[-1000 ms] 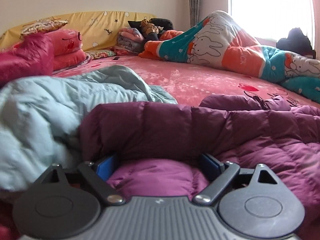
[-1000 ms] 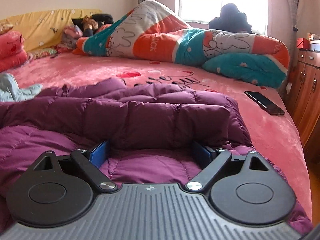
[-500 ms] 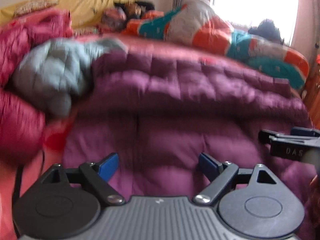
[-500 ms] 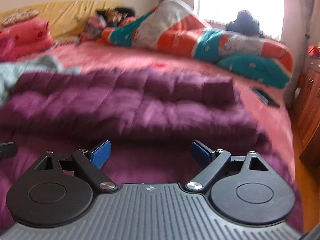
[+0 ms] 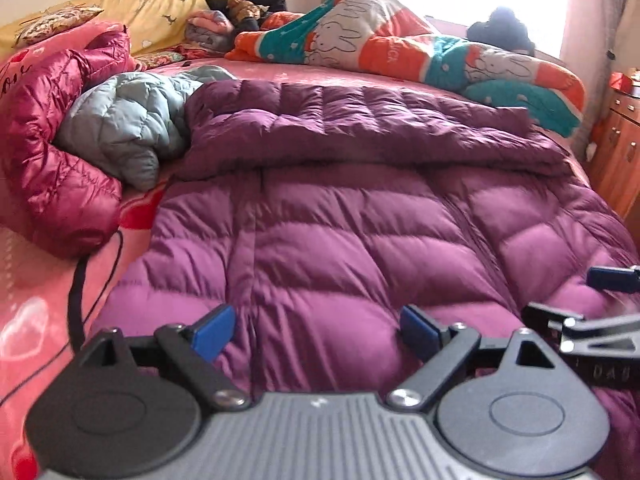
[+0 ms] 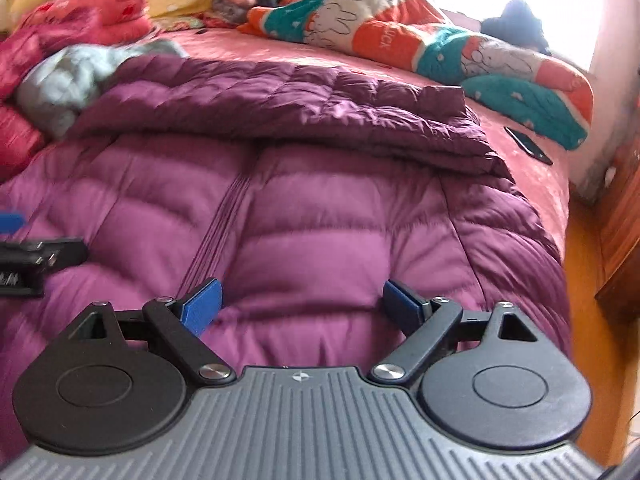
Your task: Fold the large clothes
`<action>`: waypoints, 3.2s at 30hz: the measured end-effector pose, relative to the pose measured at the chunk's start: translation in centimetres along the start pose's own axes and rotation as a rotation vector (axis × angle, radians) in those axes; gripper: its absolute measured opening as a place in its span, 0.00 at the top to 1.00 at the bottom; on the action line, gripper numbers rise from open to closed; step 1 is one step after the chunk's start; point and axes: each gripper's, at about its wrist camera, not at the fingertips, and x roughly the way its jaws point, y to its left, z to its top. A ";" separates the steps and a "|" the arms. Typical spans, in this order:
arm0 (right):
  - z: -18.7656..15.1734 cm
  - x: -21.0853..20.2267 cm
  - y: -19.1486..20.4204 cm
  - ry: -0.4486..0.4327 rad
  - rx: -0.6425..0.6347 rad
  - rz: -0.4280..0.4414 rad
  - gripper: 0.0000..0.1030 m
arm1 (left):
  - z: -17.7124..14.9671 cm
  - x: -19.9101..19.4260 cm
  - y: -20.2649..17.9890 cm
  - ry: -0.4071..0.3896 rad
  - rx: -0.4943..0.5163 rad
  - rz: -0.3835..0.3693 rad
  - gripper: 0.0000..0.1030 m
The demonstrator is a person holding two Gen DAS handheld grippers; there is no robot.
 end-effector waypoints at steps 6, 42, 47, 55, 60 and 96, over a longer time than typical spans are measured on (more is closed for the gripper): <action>-2.9 -3.2 1.3 0.028 -0.040 0.026 0.00 | -2.5 -3.2 -1.0 0.001 0.082 -0.028 0.13; -8.1 -16.0 -2.2 0.023 0.145 0.184 0.00 | -5.4 -15.0 9.0 -0.065 -0.209 -0.081 0.12; -8.4 -15.8 -6.2 -0.002 0.281 0.174 0.00 | -5.1 -13.4 11.5 -0.041 -0.252 -0.080 0.12; -10.1 -15.0 -14.6 -0.013 0.471 0.177 0.00 | -5.5 -11.4 12.4 0.060 -0.281 -0.149 0.13; -12.2 -13.2 -19.0 0.032 0.517 0.225 0.00 | -5.9 -10.4 11.8 0.109 -0.273 -0.202 0.15; -19.5 -1.4 -27.5 0.141 0.876 0.828 0.00 | -6.0 -9.5 9.1 0.118 -0.192 -0.284 0.56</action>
